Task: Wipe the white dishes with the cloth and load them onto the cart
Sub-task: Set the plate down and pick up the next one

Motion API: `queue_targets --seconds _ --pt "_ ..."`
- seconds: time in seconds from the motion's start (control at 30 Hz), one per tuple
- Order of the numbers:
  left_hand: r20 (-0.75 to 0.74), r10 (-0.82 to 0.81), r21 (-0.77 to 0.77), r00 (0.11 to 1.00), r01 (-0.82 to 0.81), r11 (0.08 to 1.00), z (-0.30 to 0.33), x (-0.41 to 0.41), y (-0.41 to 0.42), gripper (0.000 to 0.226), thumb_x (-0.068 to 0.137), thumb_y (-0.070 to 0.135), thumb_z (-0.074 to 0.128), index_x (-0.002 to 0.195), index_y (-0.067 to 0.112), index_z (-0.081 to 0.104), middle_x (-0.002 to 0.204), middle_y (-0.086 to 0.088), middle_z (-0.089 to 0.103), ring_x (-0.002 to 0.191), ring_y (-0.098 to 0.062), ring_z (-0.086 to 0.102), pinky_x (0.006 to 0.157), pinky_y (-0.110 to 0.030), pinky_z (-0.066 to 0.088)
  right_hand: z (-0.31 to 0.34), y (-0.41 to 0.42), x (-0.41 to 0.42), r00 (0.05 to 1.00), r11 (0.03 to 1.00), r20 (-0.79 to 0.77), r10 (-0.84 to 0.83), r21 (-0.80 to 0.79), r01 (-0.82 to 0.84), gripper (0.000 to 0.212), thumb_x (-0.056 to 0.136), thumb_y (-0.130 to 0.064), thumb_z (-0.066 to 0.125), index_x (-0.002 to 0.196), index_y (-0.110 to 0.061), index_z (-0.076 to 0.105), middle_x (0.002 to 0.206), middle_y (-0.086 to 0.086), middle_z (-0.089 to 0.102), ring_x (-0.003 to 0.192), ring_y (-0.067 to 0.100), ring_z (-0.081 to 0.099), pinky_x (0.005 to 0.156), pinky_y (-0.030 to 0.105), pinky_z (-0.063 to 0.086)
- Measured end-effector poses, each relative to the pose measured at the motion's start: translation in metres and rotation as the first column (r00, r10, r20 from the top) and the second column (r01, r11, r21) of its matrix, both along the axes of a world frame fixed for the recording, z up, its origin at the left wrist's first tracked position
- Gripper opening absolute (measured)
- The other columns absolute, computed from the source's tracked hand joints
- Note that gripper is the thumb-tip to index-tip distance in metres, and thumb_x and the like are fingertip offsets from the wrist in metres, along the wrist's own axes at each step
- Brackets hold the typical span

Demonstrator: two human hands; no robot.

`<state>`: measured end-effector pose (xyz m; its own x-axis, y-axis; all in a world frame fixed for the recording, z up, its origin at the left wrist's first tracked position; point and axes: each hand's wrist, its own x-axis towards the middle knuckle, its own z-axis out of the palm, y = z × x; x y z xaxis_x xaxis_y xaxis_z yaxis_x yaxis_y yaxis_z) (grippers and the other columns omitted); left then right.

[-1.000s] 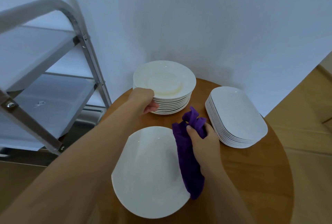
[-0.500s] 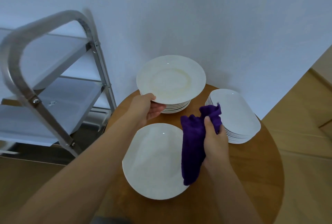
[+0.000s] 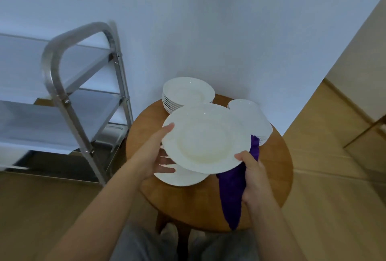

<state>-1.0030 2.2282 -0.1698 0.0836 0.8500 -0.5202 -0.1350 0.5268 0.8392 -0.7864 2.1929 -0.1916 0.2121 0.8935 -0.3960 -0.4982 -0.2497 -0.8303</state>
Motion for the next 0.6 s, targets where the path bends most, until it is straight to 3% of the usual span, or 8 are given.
queue_targets --seconds 0.07,0.17,0.27,0.33,0.4,0.47,0.53,0.6 --pt "0.279 0.053 -0.066 0.959 -0.036 0.997 0.003 -0.004 -0.011 0.048 0.081 0.05 0.061 0.121 0.024 0.057 0.113 -0.01 0.067 0.101 -0.036 0.063 0.079 -0.05 0.054 -0.004 -0.016 0.002 0.998 0.998 0.021 0.059 -0.037 -0.058 0.032 0.075 -0.003 0.06 0.105 -0.014 0.066 0.093 0.009 0.073 0.089 0.03 0.065 0.082 0.048 0.051" --pt "0.461 0.186 -0.129 0.868 -0.142 0.981 0.0 -0.003 -0.03 0.043 0.092 0.027 0.055 0.133 0.016 0.047 0.114 -0.016 0.067 0.099 -0.036 0.065 0.072 -0.048 0.055 -0.007 -0.034 0.001 0.992 0.987 0.044 0.122 -0.106 -0.117 0.036 0.076 -0.009 0.064 0.111 -0.015 0.064 0.095 0.009 0.073 0.091 0.03 0.065 0.076 0.043 0.054" --pt "0.505 0.256 -0.129 0.824 -0.222 0.967 -0.008 0.0 -0.049 0.04 0.097 0.028 0.046 0.135 0.014 0.046 0.11 -0.014 0.067 0.097 -0.034 0.065 0.07 -0.048 0.055 -0.002 -0.044 0.0 0.986 0.981 0.121 0.113 -0.173 -0.091 0.036 0.079 -0.027 0.07 0.112 -0.02 0.061 0.095 0.005 0.072 0.09 0.027 0.065 0.063 0.034 0.052" --pt "0.565 0.226 -0.087 0.794 -0.216 0.973 -0.012 0.0 -0.057 0.041 0.098 0.036 0.042 0.132 0.016 0.051 0.108 -0.011 0.068 0.094 -0.03 0.066 0.07 -0.046 0.058 0.005 -0.046 0.001 0.98 0.982 0.198 -0.022 -0.178 0.058 0.041 0.08 -0.041 0.068 0.114 -0.022 0.054 0.098 0.003 0.068 0.089 0.024 0.064 0.064 0.032 0.048" --pt "0.576 0.226 -0.052 0.786 -0.241 0.969 -0.016 0.001 -0.061 0.039 0.097 0.039 0.043 0.13 0.02 0.054 0.117 -0.011 0.066 0.101 -0.031 0.063 0.077 -0.047 0.056 0.015 -0.047 0.003 0.961 0.982 0.23 -0.155 -0.074 0.176 0.037 0.087 -0.042 0.059 0.119 -0.024 0.051 0.089 -0.001 0.064 0.08 0.016 0.063 0.062 0.029 0.045" --pt "0.495 0.289 -0.026 0.82 -0.318 0.948 -0.019 0.004 -0.063 0.038 0.098 0.04 0.041 0.129 0.022 0.054 0.122 -0.01 0.064 0.106 -0.033 0.062 0.08 -0.046 0.055 0.027 -0.051 0.0 0.923 0.993 0.368 -0.116 0.04 0.109 0.028 0.093 -0.034 0.053 0.119 -0.025 0.049 0.076 -0.006 0.061 0.067 0.009 0.061 0.056 0.023 0.042" --pt "0.447 0.332 -0.003 0.831 -0.37 0.929 -0.02 0.006 -0.065 0.037 0.098 0.042 0.041 0.129 0.024 0.053 0.121 -0.009 0.064 0.103 -0.032 0.062 0.079 -0.044 0.056 0.037 -0.054 -0.007 0.774 0.994 0.632 0.046 0.045 -0.096 0.037 0.094 -0.027 0.053 0.128 -0.025 0.04 0.087 -0.005 0.06 0.073 0.009 0.06 0.054 0.019 0.042" --pt "0.455 0.367 -0.018 0.811 -0.404 0.915 -0.018 0.009 -0.069 0.037 0.096 0.045 0.042 0.126 0.027 0.054 0.118 -0.007 0.065 0.102 -0.031 0.063 0.083 -0.046 0.054 0.042 -0.053 -0.014 0.52 0.973 0.837 0.172 -0.061 -0.224 0.061 0.094 -0.027 0.053 0.144 -0.021 0.02 0.117 -0.002 0.056 0.095 0.015 0.058 0.067 0.021 0.047"
